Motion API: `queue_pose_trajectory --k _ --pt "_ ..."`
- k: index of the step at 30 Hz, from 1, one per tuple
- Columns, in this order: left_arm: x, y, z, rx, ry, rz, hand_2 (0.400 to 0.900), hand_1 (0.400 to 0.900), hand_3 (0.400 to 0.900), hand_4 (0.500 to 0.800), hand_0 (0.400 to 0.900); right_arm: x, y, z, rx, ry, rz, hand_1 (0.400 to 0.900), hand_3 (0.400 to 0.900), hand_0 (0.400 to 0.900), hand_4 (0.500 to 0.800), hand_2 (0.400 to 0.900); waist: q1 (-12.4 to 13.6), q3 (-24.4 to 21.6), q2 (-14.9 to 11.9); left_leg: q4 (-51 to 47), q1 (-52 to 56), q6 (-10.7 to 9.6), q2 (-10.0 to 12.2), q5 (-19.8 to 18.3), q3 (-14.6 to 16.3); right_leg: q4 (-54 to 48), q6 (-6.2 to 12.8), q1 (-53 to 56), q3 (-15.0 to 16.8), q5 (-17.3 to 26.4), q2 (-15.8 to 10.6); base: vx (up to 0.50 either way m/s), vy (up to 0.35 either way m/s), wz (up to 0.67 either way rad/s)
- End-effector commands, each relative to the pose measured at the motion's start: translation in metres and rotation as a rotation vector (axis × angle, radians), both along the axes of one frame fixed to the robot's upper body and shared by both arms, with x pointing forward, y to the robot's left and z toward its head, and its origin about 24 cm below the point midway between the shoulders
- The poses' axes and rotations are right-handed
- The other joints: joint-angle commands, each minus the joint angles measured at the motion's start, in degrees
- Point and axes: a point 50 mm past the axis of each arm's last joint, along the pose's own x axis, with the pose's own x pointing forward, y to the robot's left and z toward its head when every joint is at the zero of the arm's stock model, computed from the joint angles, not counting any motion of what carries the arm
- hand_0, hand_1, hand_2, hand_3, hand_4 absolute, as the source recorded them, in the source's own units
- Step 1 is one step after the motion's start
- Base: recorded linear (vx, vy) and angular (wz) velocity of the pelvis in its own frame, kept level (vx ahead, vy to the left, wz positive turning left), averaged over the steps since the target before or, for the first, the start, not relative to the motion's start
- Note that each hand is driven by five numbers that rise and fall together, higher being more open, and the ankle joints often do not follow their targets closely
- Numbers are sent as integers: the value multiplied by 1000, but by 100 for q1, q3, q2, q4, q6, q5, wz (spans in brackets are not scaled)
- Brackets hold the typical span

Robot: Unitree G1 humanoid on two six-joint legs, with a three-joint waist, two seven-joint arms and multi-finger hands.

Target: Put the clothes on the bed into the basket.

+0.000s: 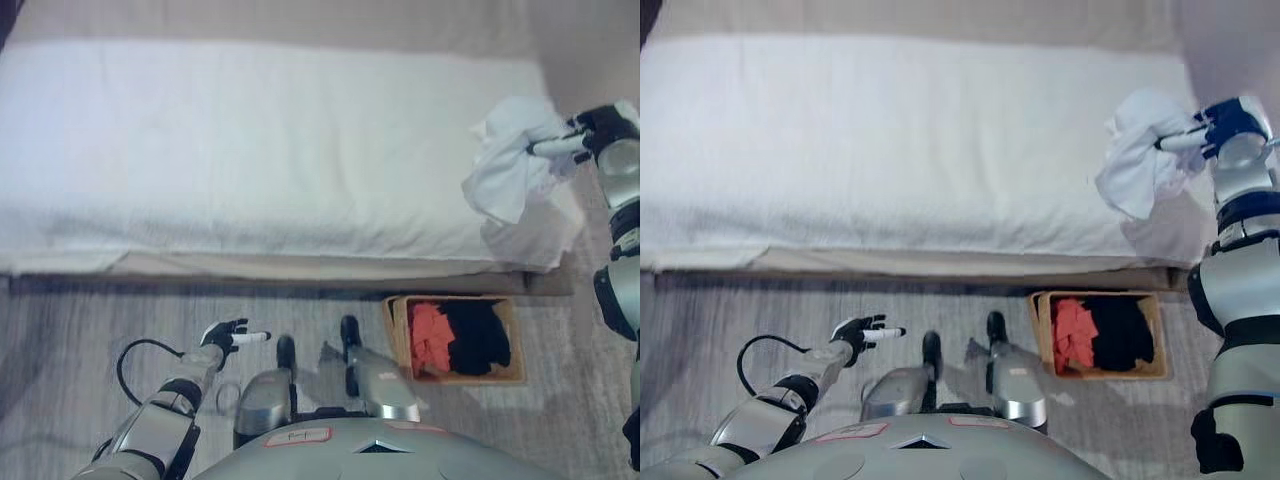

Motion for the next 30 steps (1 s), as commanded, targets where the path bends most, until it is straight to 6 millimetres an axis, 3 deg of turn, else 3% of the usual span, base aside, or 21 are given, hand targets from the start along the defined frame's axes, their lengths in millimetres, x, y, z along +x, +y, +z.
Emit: queue_pose_trajectory --k 1,12,19,29,30 --pt "-34 35 -2 89 112 59 900 900 900 800 900 -15 -33 38 -113 -64 -74 400 400 400 500 400 -38 -484 3 213 205 -62 162 -775 183 229 399 12 178 -483 -146 -18 37 -56" --pt "-37 54 5 132 101 109 900 900 900 800 900 -38 -56 28 -78 -46 -163 400 400 400 500 400 -288 -635 111 207 552 19 137 -898 796 200 591 18 552 -294 -34 -25 23 -41" --pt "-31 60 9 148 78 126 900 900 900 800 900 -47 -62 16 -44 -30 -197 400 400 400 500 400 -412 -626 231 246 633 51 118 -956 995 185 641 -15 703 -207 5 -27 2 -23" --pt "-29 63 11 159 67 134 900 900 900 800 900 -51 -66 16 -33 -40 -209 400 400 400 500 400 -483 -589 359 280 659 46 108 -978 1089 157 659 -27 749 -161 4 -15 -3 -8" --pt "-28 63 11 159 64 134 900 900 900 800 900 -52 -66 16 -31 -41 -212 457 457 457 534 457 -488 -586 364 297 660 46 111 -987 1097 163 658 -28 747 -165 4 0 0 0"
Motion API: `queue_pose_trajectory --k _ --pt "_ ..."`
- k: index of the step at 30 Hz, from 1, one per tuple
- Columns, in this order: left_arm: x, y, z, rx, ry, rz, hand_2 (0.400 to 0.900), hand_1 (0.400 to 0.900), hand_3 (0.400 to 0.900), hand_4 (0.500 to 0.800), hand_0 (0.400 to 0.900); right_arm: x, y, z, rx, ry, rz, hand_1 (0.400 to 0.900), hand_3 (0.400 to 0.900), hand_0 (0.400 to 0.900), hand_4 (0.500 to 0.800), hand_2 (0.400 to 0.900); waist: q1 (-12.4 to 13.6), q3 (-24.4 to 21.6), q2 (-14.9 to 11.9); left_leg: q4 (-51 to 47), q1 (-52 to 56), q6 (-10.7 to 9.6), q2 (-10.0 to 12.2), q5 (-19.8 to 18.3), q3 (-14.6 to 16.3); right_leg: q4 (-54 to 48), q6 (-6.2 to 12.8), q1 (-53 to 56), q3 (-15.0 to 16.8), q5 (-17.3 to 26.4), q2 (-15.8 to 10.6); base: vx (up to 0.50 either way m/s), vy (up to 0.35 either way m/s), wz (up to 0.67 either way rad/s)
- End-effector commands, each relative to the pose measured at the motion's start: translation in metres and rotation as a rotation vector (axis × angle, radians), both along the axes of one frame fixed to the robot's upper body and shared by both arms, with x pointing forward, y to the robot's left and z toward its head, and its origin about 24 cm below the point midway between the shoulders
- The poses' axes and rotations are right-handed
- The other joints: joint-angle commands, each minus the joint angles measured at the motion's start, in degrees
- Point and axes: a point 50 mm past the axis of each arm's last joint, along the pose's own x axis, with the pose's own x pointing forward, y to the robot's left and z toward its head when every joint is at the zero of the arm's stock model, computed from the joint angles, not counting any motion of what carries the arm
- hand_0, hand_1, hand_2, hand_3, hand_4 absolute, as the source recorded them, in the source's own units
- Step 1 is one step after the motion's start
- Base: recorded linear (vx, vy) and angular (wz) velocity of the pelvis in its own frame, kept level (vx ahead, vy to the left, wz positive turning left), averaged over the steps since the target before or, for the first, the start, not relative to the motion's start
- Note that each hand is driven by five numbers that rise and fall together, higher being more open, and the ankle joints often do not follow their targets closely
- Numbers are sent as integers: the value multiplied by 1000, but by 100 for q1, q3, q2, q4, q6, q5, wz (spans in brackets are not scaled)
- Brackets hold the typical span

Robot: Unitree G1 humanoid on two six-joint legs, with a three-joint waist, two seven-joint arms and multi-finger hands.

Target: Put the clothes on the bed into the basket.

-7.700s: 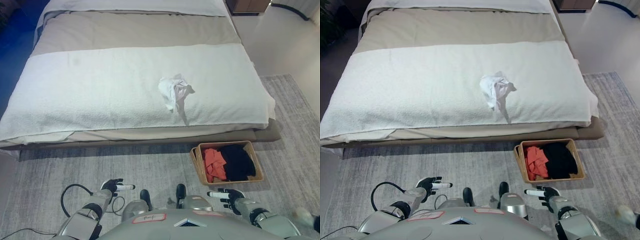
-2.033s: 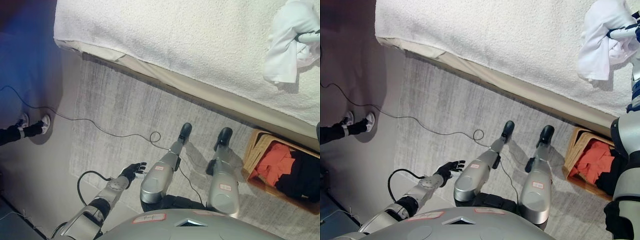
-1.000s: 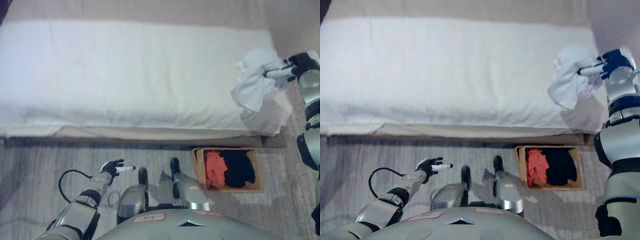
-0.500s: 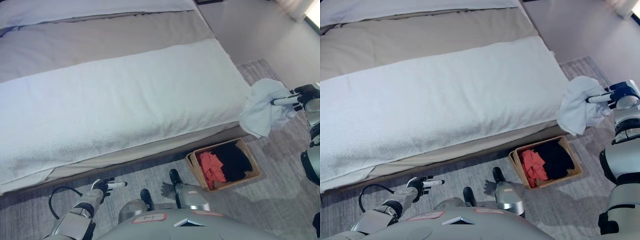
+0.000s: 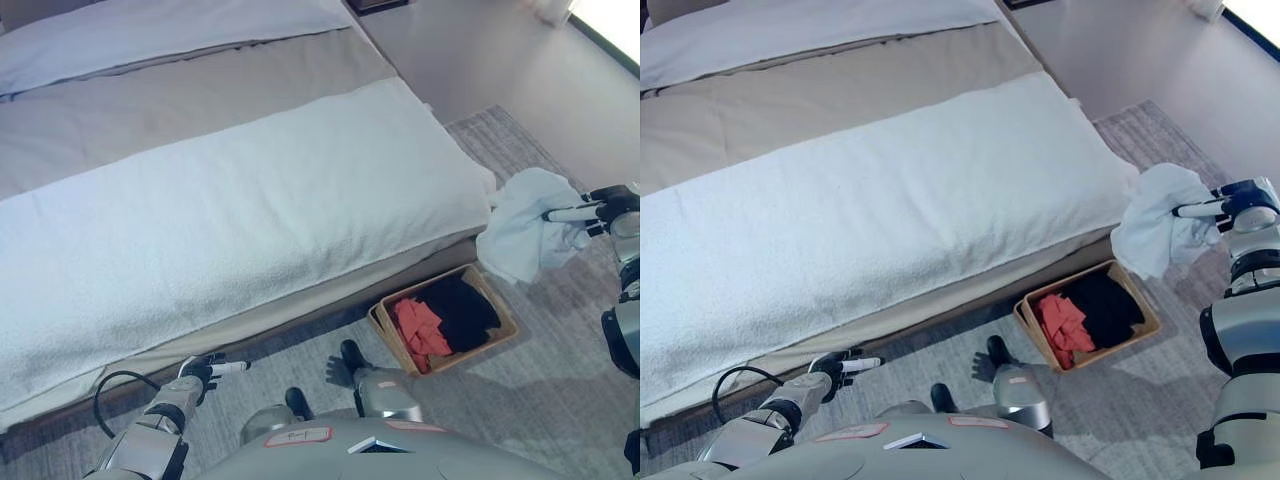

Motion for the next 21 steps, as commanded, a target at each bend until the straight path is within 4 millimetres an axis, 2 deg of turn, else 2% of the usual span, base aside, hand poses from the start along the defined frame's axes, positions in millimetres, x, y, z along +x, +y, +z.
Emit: queue_pose_trajectory --k 1,21 --pt "4 38 15 117 -20 33 900 900 900 800 900 3 -25 67 -123 -188 -57 900 900 900 800 900 9 -112 -31 373 159 -9 87 -740 -250 174 487 38 -170 -217 -205 -6 -15 -3" --pt "1 35 13 114 -13 45 900 900 900 800 900 3 -23 61 -110 -165 -51 900 900 900 800 900 61 -66 -22 459 108 18 61 -767 -247 202 477 2 -154 -177 -204 -13 -7 -2"
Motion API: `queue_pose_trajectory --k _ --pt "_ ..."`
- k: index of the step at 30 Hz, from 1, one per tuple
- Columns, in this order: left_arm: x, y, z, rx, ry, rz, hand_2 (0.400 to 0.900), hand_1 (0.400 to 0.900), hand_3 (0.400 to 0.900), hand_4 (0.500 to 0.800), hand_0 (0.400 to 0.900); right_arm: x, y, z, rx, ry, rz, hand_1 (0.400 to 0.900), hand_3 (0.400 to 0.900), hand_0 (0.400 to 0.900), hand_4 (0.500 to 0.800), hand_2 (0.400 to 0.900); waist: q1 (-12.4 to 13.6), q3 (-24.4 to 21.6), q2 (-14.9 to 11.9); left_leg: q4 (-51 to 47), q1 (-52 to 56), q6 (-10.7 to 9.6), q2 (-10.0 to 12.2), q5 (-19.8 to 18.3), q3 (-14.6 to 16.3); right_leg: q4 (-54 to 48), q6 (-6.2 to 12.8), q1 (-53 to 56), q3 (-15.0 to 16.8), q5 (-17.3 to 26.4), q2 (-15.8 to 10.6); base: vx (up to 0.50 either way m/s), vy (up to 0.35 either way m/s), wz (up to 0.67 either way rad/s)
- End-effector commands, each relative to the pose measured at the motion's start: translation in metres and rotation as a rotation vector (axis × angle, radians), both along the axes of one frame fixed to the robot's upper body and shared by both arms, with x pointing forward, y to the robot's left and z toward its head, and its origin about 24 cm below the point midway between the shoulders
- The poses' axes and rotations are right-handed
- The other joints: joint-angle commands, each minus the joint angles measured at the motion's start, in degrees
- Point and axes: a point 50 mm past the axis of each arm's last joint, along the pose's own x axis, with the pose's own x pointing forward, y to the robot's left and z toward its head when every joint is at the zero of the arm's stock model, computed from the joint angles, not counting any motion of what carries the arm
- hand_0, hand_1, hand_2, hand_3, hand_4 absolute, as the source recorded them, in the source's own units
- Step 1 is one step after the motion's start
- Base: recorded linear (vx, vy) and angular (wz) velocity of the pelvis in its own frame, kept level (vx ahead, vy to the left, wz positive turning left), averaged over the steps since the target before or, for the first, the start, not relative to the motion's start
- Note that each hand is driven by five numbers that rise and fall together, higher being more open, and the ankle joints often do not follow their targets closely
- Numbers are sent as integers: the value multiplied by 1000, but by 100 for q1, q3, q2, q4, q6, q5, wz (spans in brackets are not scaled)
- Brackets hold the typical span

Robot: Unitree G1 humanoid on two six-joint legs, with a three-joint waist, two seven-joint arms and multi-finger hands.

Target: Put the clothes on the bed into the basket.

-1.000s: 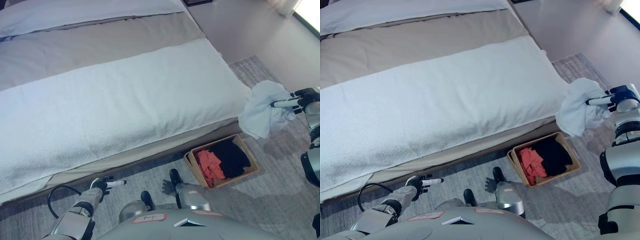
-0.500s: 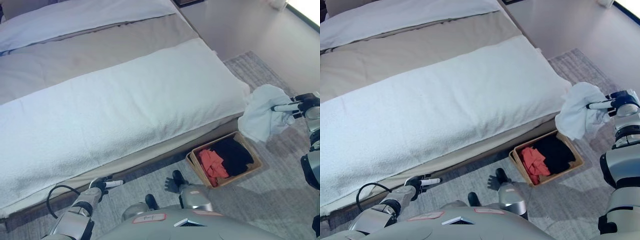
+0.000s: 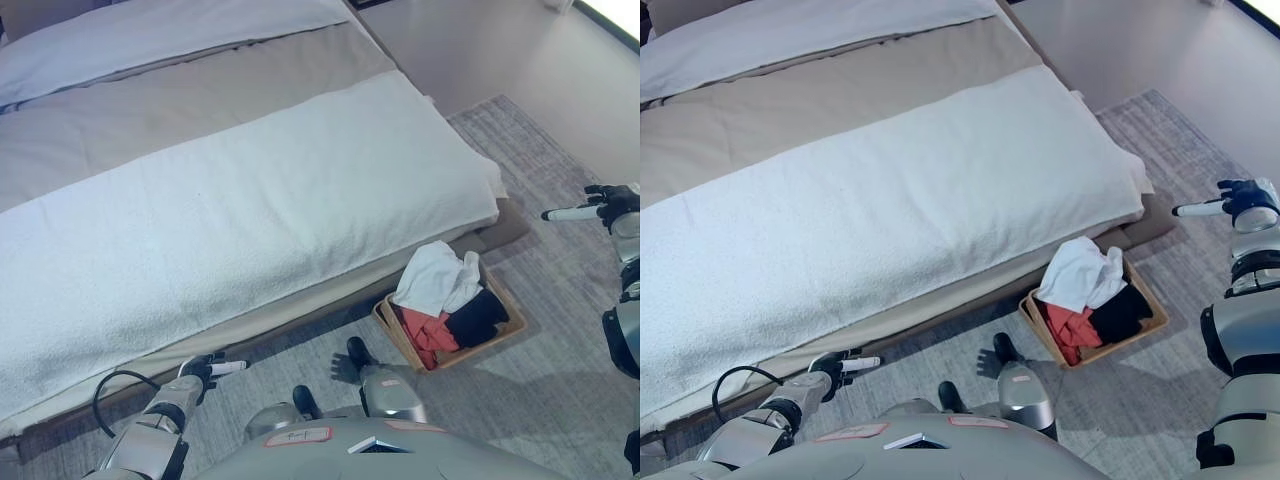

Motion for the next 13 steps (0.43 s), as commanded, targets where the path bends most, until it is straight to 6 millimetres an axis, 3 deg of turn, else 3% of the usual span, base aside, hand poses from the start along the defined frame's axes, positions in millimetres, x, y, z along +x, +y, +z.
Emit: queue_pose_trajectory --k 1,13 --pt "0 35 13 112 -11 41 900 900 900 800 900 3 -23 61 -134 -140 -40 900 900 900 800 900 50 -202 -146 456 61 11 71 -742 -332 197 440 2 -183 -200 -210 -4 -8 5" --pt "5 32 13 102 -20 37 900 900 900 800 900 -2 -27 59 -131 -141 -54 900 900 900 800 900 56 -197 -143 465 56 -12 101 -737 -396 185 396 62 -285 -236 -237 -2 -3 3"
